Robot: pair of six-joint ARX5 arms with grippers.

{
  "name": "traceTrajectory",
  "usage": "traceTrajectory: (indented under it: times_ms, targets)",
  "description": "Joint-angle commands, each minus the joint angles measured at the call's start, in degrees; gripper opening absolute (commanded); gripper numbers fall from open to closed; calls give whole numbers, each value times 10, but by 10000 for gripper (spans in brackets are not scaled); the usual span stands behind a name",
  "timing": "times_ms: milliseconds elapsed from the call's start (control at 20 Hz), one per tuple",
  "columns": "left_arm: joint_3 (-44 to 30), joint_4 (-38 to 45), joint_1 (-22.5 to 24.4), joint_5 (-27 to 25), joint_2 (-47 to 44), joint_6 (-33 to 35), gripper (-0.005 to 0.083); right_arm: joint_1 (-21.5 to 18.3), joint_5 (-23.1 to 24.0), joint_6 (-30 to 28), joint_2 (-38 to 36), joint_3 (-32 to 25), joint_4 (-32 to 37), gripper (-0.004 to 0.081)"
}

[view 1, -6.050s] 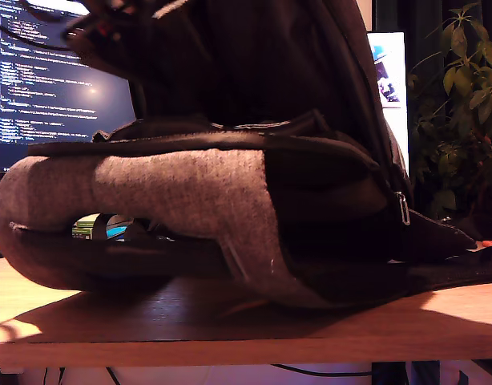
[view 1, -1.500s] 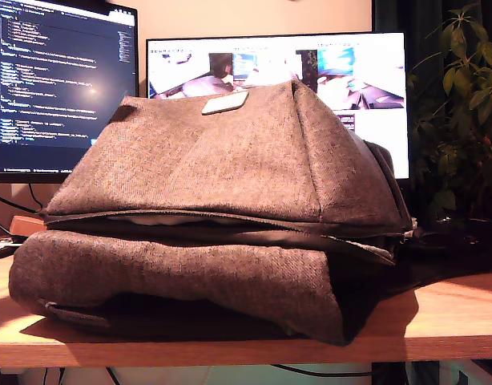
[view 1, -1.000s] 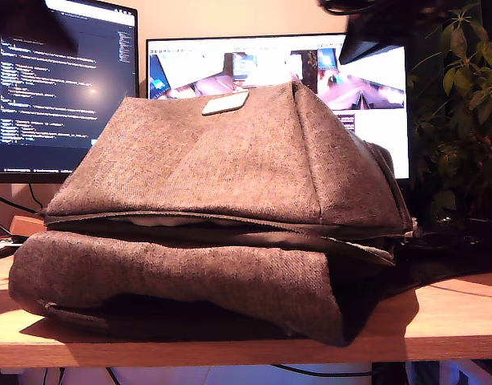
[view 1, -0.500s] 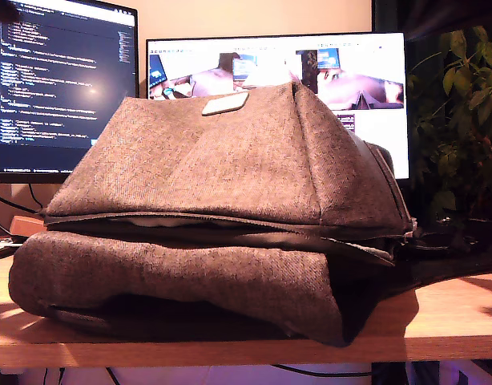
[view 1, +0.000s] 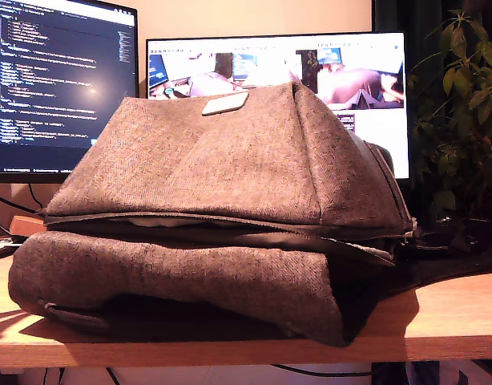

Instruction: Pack the pair of socks inside the grey Google backpack

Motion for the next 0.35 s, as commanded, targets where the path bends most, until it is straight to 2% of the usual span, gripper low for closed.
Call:
traceTrajectory:
  times_ms: [0, 300]
  targets:
    - [-10, -17, -1, 1, 2, -1, -20, -1, 0, 0, 0, 0, -17, -11]
    - [-10, -85, -1, 1, 2, -1, -20, -1, 0, 0, 0, 0, -77, -11]
